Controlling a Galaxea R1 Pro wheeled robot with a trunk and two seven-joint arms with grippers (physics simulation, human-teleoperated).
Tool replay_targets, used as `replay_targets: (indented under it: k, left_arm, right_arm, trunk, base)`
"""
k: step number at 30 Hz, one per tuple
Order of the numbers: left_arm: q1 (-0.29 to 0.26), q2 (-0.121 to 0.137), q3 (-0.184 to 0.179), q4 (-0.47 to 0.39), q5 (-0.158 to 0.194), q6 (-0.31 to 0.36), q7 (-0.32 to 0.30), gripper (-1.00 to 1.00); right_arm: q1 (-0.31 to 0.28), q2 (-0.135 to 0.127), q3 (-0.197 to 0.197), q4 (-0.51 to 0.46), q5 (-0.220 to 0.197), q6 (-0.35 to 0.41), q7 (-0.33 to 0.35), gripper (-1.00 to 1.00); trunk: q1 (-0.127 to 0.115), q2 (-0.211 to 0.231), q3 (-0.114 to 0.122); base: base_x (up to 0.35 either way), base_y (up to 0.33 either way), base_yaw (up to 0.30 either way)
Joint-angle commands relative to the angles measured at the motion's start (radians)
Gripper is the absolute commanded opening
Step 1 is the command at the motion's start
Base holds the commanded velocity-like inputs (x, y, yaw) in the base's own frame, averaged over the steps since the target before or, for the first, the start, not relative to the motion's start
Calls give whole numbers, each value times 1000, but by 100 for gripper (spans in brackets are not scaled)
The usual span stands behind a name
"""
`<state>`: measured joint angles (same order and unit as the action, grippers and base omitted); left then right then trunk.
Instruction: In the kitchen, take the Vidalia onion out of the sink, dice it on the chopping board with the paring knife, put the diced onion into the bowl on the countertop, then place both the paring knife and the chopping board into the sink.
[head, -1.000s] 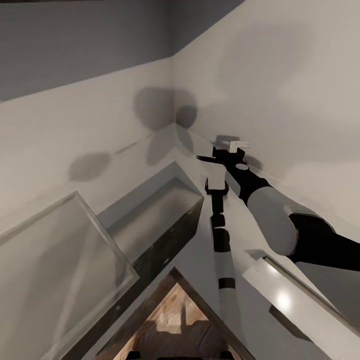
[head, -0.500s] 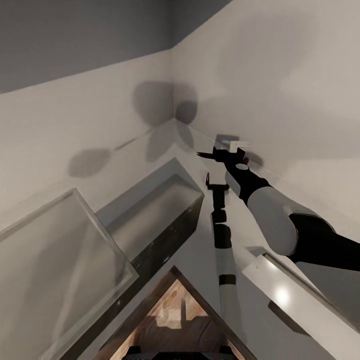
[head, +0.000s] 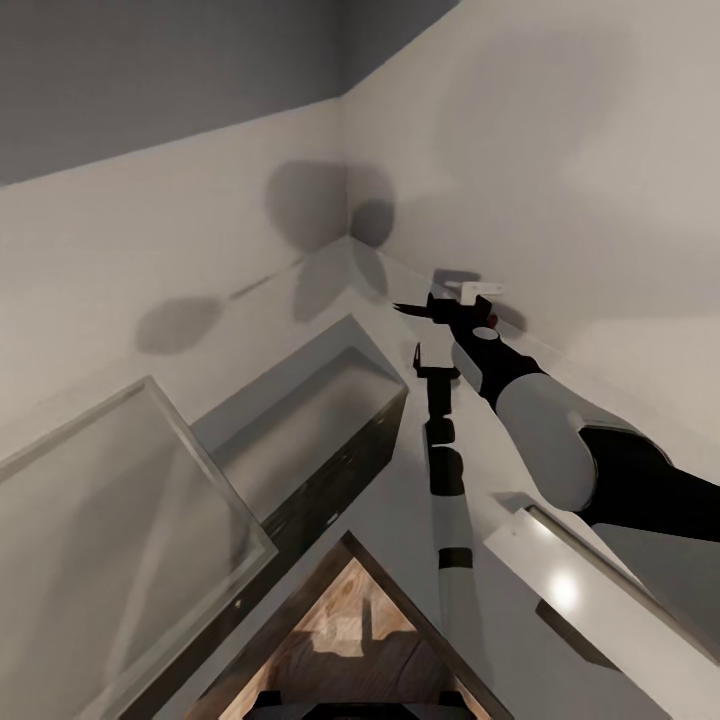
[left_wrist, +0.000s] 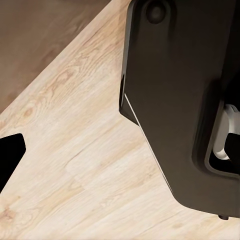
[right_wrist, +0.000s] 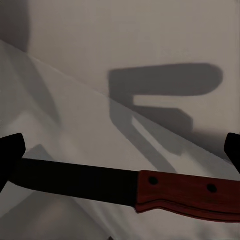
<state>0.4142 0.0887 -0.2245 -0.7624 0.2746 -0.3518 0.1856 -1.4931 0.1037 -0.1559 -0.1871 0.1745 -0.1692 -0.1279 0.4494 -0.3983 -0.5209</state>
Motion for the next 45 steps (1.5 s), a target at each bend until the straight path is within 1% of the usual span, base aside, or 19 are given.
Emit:
replay_targets:
  k: [1,29,36,45]
  left_arm:
    - [0,2,-7,-2,7,-3,9,100]
    - [0,2,-7,8,6,-3,9,100]
    - [0,2,-7,8,7,-2,9,100]
    - [0,2,-7,8,7,-3,9,100]
  right_arm:
    - [-1,2,-8,1,10,-3,-2,100]
    - [-1,4,-8,1,11,-4,-4,100]
    - [-1,3,-8,1,11,-4,-4,100]
    - [-1,2,-8,1,11,-4,-4,100]
  trunk:
    - [1,-2,-1]
    - [1,-2,-2]
    - [1,-2,-2]
    - [1,-2,-2]
  base:
    - [0,0,0]
    - [0,19,0]
    - [124,0,0]
    - [21,0,0]
